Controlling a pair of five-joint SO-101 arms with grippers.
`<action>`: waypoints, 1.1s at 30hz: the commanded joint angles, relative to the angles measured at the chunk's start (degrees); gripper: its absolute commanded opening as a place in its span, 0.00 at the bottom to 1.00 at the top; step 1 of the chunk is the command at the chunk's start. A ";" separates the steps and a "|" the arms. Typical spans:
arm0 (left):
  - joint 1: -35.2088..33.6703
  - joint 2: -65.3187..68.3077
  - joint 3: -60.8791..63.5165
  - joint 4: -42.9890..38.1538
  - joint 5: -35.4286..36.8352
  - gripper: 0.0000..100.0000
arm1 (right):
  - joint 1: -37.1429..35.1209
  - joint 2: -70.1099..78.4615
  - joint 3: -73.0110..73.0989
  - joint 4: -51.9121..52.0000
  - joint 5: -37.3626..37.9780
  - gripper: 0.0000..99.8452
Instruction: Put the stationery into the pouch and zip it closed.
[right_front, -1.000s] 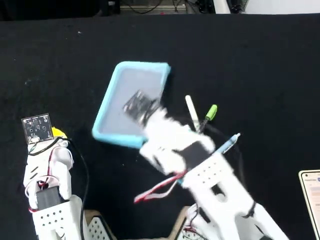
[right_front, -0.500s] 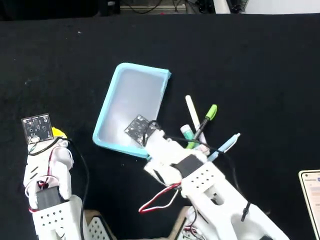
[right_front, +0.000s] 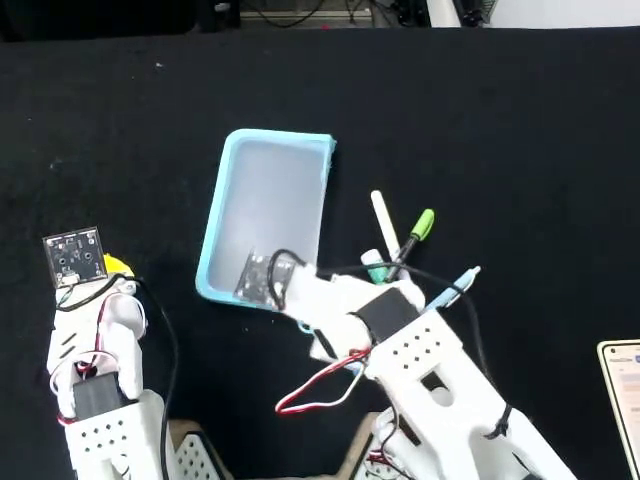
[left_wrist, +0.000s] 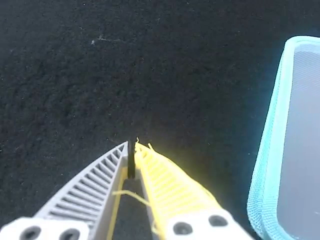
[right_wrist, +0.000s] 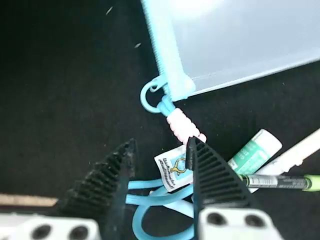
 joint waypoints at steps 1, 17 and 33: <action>0.40 -0.09 -0.57 0.26 -0.62 0.03 | 1.49 -1.19 -0.92 0.53 4.84 0.16; 0.66 -0.09 0.13 0.00 -0.62 0.03 | 9.23 14.11 1.19 -13.19 12.22 0.28; 0.66 -0.09 0.22 -0.18 -0.62 0.03 | 2.73 22.46 -2.59 -13.36 15.21 0.28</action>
